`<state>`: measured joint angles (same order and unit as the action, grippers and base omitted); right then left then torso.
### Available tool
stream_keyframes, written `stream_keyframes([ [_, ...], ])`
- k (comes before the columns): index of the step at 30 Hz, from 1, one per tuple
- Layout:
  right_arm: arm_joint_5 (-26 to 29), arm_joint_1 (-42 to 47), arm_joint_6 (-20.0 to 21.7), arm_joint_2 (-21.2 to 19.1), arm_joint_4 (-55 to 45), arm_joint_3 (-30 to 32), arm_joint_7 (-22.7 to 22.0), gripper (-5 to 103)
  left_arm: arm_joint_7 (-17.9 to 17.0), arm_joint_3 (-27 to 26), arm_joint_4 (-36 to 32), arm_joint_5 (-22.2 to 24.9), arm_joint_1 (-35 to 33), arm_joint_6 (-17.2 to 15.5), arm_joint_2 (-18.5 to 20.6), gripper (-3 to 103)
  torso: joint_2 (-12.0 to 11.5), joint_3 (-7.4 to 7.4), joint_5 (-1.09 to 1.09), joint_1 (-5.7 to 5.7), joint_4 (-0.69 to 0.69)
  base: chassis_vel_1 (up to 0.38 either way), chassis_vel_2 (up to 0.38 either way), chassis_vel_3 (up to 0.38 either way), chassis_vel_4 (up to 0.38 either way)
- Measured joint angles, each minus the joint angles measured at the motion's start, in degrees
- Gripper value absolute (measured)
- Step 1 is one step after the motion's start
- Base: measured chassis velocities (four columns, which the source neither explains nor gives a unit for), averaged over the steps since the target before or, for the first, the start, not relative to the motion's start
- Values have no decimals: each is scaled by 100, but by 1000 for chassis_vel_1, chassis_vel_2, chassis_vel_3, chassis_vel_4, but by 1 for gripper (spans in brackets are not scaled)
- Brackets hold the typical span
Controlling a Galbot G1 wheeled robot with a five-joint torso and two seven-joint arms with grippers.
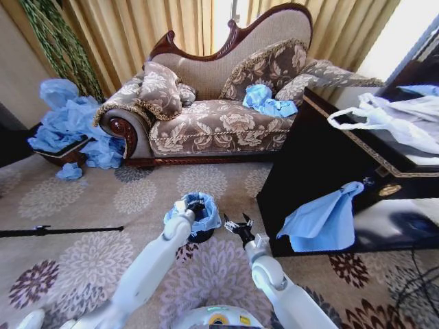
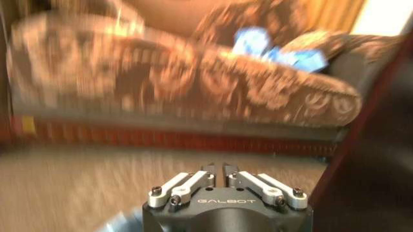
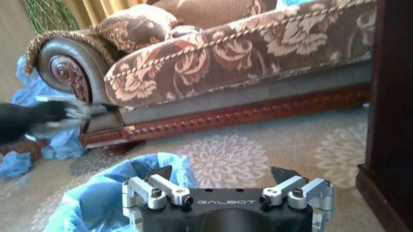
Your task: Place a garbage bag over the trash bin.
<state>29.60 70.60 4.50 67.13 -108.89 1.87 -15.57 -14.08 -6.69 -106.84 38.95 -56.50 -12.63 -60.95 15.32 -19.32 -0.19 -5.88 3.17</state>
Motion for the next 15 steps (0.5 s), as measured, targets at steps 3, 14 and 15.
stream_keyframes([
  [3, -105, 329, 12, -13, -281, 327, 21, 100, 261, -206, -335, -836, -456, 342, 389, 19, 0, 0, 0, 0, 0, 0, 0, 0, 0],
  [14, -786, 1433, -455, 140, -844, 1150, 589, 100, 372, -2319, -1507, -1813, -3376, 20, 71, 58, 0, 0, 1, 0, -1, 0, 0, 0, 0],
  [15, -871, 1545, -555, 171, -868, 1203, 677, 100, 398, -2482, -1599, -1891, -3608, 41, -54, 64, 0, 0, 1, 1, -1, 0, 0, 0, 0],
])
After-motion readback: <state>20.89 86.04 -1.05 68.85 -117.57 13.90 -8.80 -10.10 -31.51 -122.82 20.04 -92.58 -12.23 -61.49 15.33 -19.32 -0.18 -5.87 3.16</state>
